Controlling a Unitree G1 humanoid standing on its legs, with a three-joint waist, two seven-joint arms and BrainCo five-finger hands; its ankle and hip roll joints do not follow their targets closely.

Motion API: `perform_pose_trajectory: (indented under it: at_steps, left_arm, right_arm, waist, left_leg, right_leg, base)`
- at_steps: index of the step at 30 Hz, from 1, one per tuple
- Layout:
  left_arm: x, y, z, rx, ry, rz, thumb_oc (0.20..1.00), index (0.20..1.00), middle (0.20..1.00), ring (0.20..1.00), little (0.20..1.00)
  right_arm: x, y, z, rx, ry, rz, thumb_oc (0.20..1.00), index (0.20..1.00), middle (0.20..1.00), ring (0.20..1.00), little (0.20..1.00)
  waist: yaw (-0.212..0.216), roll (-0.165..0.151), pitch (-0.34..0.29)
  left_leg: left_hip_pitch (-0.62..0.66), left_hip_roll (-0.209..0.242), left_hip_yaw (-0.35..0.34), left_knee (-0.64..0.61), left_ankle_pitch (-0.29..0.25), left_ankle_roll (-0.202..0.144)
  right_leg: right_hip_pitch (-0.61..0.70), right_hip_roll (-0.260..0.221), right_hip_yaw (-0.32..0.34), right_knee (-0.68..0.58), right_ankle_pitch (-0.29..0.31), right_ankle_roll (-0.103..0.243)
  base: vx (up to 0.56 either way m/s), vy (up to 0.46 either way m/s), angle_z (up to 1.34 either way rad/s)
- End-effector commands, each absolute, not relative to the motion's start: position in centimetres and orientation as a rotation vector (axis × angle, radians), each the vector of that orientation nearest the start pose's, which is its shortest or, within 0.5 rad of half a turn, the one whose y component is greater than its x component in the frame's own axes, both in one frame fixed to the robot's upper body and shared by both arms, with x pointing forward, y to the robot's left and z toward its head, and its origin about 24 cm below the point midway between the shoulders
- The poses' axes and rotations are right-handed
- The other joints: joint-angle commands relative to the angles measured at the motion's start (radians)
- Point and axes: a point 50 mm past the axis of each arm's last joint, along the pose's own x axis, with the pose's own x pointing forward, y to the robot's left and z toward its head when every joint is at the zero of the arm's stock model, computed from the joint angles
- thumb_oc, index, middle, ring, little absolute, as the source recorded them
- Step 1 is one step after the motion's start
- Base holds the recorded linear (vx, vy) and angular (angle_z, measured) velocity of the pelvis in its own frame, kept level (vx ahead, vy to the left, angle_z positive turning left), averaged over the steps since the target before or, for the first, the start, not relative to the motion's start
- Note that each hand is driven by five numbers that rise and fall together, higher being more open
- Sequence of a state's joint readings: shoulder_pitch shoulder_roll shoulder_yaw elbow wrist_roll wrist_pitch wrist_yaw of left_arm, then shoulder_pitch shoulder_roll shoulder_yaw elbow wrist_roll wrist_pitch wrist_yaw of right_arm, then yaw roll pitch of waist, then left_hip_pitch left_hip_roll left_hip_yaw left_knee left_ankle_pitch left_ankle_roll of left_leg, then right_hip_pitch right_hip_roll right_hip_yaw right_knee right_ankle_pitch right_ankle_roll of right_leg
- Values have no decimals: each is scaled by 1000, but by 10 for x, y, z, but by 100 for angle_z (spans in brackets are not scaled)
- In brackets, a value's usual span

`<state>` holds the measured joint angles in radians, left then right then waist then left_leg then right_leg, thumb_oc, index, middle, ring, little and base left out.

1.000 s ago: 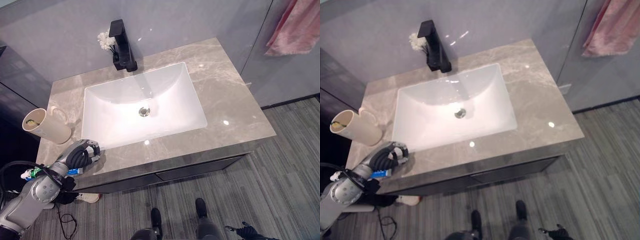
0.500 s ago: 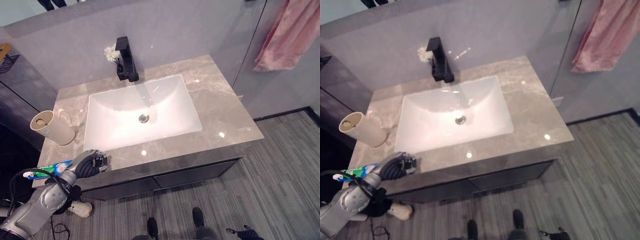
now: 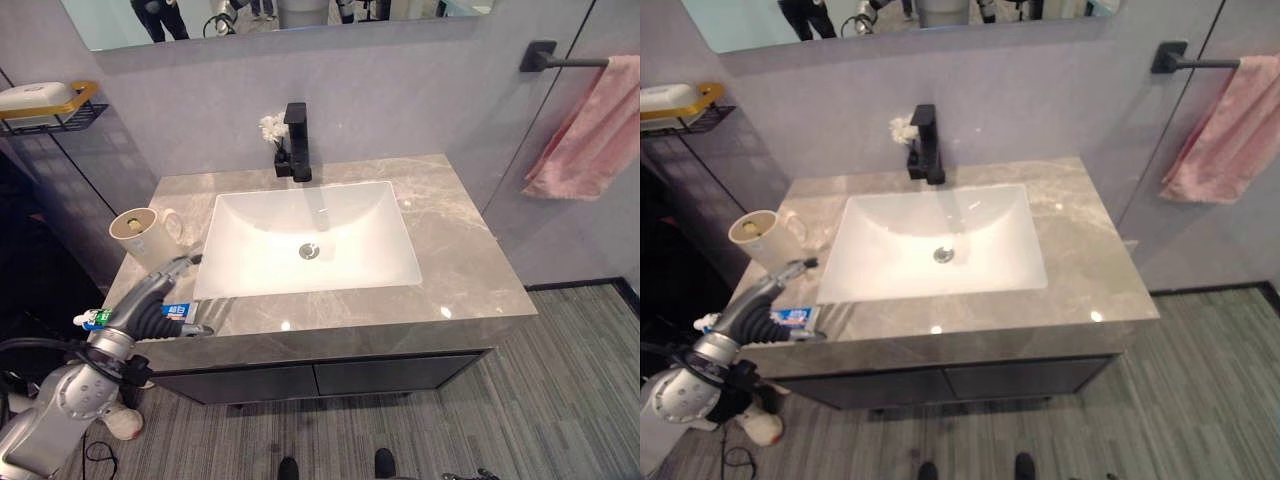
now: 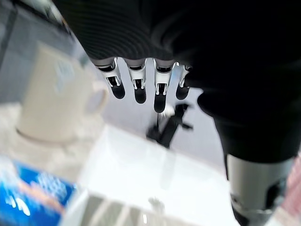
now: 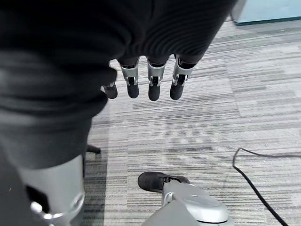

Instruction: Put brush and paste in cup on sink, flatten towel.

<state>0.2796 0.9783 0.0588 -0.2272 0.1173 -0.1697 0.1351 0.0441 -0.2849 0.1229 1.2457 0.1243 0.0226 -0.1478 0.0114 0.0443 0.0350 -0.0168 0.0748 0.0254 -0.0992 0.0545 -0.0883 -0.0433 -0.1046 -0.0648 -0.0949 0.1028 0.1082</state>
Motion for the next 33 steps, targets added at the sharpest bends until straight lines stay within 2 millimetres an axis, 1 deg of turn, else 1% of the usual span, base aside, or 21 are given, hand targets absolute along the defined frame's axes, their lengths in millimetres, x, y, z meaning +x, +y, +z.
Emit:
perform_pose_trajectory:
  at_steps: [1,2,3,4,5,7,9,12,16,19,20,23,27,30,33]
  left_arm:
    - [214,276,171,1039,-392,27,1000,1000,1000,1000,1000]
    - [213,276,180,1072,-422,36,1000,1000,1000,1000,1000]
    - [212,276,180,1074,-422,38,1000,1000,1000,1000,1000]
    - [209,275,187,1084,-451,44,1000,1000,1000,1000,1000]
    - [204,278,200,1123,-502,82,1000,1000,1000,1000,1000]
    - [202,279,202,1119,-508,95,1000,1000,1000,1000,1000]
    - [195,295,213,1219,-495,177,1000,1000,1000,1000,1000]
    - [192,308,211,1271,-437,223,1000,1000,1000,1000,1000]
    - [188,324,199,1290,-327,252,1000,1000,1000,1000,1000]
    - [187,340,183,1265,-224,292,1000,1000,1000,1000,1000]
    - [187,340,182,1264,-225,291,1000,1000,1000,1000,1000]
    - [185,353,165,1265,-125,321,1000,1000,1000,1000,1000]
    - [183,370,157,1273,-49,378,1000,1000,1000,1000,1000]
    - [186,375,158,1287,-40,393,1000,1000,1000,1000,1000]
    - [190,381,164,1321,-39,417,1000,1000,1000,1000,1000]
  right_arm:
    - [79,-251,-160,-361,1289,-188,1000,1000,1000,1000,1000]
    - [82,-250,-160,-369,1283,-176,1000,1000,1000,1000,1000]
    - [83,-250,-160,-369,1283,-173,1000,1000,1000,1000,1000]
    - [84,-248,-160,-372,1279,-163,1000,1000,1000,1000,1000]
    - [88,-245,-160,-391,1277,-135,1000,1000,1000,1000,1000]
    - [89,-244,-160,-397,1276,-125,1000,1000,1000,1000,1000]
    - [96,-243,-159,-423,1259,-88,1000,1000,1000,1000,1000]
    - [101,-242,-158,-445,1245,-61,1000,1000,1000,1000,1000]
    - [106,-245,-156,-466,1232,-52,1000,1000,1000,1000,1000]
    - [108,-246,-155,-477,1229,-51,1000,1000,1000,1000,1000]
    - [108,-247,-155,-477,1229,-52,1000,1000,1000,1000,1000]
    - [113,-251,-152,-485,1207,-65,1000,1000,1000,1000,1000]
    - [114,-252,-151,-494,1200,-63,1000,1000,1000,1000,1000]
    - [115,-253,-150,-498,1195,-69,1000,1000,1000,1000,1000]
    - [117,-255,-149,-504,1180,-72,1000,1000,1000,1000,1000]
  waist:
    - [3,-25,29]
    - [10,-26,28]
    - [7,-27,28]
    - [10,-28,28]
    - [26,-29,25]
    - [27,-31,25]
    - [47,-30,25]
    - [62,-25,29]
    - [75,-20,39]
    - [81,-16,46]
    - [80,-16,46]
    - [82,-11,61]
    - [83,-16,73]
    - [83,-19,80]
    - [79,-26,96]
  left_leg:
    - [14,-2,-11,12,-32,-22]
    - [12,-2,-15,12,-30,-24]
    - [12,-2,-16,12,-30,-24]
    - [11,-4,-21,12,-29,-24]
    - [9,-6,-28,12,-25,-25]
    - [8,-7,-31,12,-23,-26]
    - [4,-15,-40,12,-20,-23]
    - [0,-24,-45,12,-18,-20]
    - [-12,-36,-57,12,-12,-16]
    - [-20,-45,-68,12,-9,-13]
    - [-20,-45,-69,12,-9,-13]
    - [-33,-59,-74,12,-8,-3]
    - [-39,-70,-70,12,-10,7]
    - [-42,-74,-74,12,-10,12]
    - [-52,-79,-72,16,-11,19]
  right_leg:
    - [29,-74,-35,8,-14,98]
    - [31,-74,-42,8,-15,97]
    - [31,-75,-43,8,-15,97]
    - [33,-75,-47,8,-16,96]
    - [39,-79,-59,8,-18,94]
    - [42,-80,-64,8,-20,94]
    - [52,-87,-79,8,-19,95]
    - [54,-95,-88,8,-16,95]
    - [53,-105,-100,8,-13,96]
    - [56,-115,-116,8,-10,98]
    - [56,-115,-117,8,-10,98]
    - [49,-127,-124,8,-2,103]
    - [44,-131,-120,8,1,104]
    - [44,-135,-122,8,1,103]
    - [38,-136,-121,8,6,102]
  base:
    - [-6,-38,22]
    - [-6,-39,16]
    - [-7,-13,15]
    - [-13,-7,18]
    - [-16,-7,22]
    - [-6,-5,19]
    - [-7,4,14]
    - [-13,17,13]
    - [-12,27,11]
    - [-1,26,14]
    - [-3,30,22]
    - [0,43,10]
    - [23,41,0]
    - [7,13,0]
    - [0,25,0]
